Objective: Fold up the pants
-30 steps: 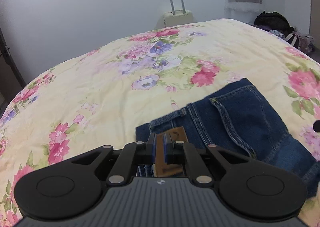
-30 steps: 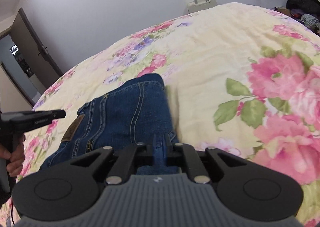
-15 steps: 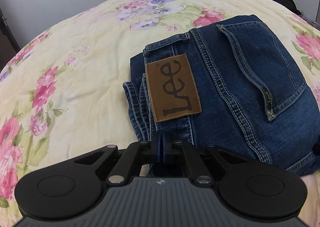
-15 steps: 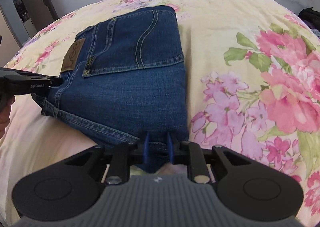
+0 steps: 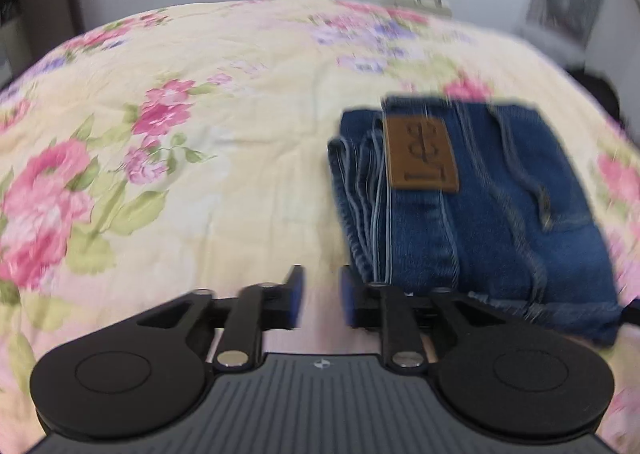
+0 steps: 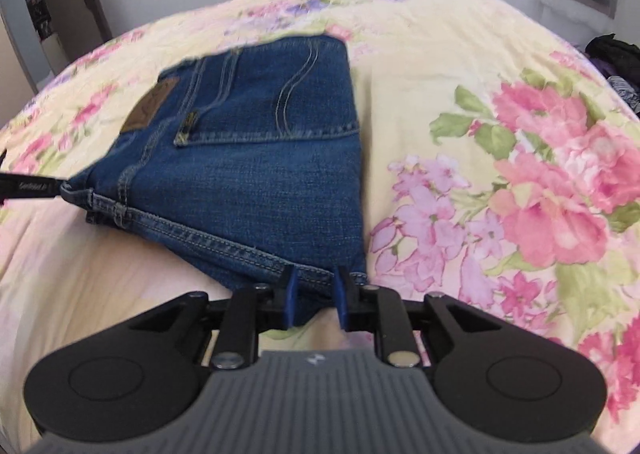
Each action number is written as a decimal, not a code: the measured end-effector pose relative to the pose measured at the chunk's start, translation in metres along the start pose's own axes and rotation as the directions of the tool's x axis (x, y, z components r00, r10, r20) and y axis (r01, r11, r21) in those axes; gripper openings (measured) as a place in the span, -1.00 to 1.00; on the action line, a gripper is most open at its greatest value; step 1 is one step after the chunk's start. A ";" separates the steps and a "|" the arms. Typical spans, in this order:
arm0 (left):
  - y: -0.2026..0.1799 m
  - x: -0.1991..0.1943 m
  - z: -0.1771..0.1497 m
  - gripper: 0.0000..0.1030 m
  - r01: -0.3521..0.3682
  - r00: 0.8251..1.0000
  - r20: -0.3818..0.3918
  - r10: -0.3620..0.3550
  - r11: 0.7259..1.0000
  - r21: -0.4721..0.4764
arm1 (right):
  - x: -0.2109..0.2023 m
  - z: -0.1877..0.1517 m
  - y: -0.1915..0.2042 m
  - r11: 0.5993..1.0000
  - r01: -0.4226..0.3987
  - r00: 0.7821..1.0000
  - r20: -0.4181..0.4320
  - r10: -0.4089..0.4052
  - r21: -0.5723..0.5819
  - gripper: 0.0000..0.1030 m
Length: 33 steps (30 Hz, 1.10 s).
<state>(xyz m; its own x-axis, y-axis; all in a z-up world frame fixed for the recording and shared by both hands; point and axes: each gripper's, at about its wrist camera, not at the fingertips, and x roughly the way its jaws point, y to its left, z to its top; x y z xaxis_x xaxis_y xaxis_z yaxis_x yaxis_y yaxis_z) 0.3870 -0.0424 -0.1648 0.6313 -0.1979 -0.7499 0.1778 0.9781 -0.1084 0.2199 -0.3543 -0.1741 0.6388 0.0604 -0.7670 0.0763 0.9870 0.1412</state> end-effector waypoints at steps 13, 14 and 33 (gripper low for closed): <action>0.048 0.063 0.005 0.80 0.367 0.925 0.062 -0.376 0.835 -0.411 | 0.018 0.040 -0.056 0.906 -0.228 0.963 0.220 0.155 0.357 0.39; 0.052 0.070 0.004 0.80 0.378 0.919 0.066 -0.389 0.821 -0.428 | 0.028 0.042 -0.061 0.879 -0.267 0.957 0.217 0.193 0.395 0.39; 0.037 0.118 0.028 0.30 0.496 0.860 0.067 -0.506 0.797 -0.346 | 0.129 0.068 -0.096 0.687 -0.474 0.871 0.179 0.458 0.550 -0.14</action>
<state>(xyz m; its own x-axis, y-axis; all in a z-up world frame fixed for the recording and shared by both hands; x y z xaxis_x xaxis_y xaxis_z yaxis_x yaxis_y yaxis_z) 0.4886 -0.0313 -0.2390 0.5034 -0.6694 -0.5464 0.1932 0.7035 -0.6839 0.3473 -0.4511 -0.2444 0.7284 0.4777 -0.4912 0.1705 0.5681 0.8051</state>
